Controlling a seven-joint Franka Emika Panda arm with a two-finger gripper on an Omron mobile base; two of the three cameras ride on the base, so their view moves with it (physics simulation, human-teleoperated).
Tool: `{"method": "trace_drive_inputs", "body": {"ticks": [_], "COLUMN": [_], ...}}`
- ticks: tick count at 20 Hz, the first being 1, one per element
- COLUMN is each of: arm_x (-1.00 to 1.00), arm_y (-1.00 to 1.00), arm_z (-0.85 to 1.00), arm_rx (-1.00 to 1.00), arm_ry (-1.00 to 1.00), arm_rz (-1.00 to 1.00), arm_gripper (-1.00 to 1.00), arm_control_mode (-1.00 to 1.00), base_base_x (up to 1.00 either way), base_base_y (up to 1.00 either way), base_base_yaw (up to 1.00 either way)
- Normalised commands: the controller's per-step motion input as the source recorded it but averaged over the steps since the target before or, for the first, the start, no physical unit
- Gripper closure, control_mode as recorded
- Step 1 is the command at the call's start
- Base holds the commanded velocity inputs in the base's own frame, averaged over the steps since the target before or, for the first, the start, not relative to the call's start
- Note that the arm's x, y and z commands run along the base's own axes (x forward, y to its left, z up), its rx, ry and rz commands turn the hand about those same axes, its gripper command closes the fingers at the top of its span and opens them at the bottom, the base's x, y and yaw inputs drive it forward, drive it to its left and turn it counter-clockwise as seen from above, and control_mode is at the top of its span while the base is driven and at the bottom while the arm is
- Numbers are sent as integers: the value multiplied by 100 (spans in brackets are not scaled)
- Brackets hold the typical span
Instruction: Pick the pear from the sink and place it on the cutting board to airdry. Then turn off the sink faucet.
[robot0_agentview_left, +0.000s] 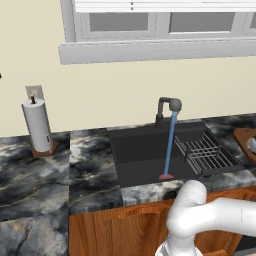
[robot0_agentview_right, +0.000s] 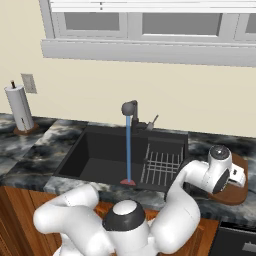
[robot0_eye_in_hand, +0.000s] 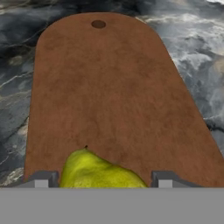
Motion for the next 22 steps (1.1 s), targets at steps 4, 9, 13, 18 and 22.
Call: {"method": "trace_drive_inputs", "body": {"ticks": [4,9,13,18,22], "arm_x": [21,21,8,0,0], "arm_y": [-15,-13,-3,-9,0], "arm_z": [-13,-16,-15,0,0], "arm_rx": [0,0,0,0,0], "arm_ry": [0,1,0,0,0], "arm_rz": [0,0,0,3,6], "arm_gripper": [100,100,-100,-100,-100], "arm_control_mode": [-100,-100,-100,-100,-100], "base_base_x": [0,0,0,0,0], "base_base_y": [0,0,0,0,0], "base_base_yaw": [0,0,0,0,0]}}
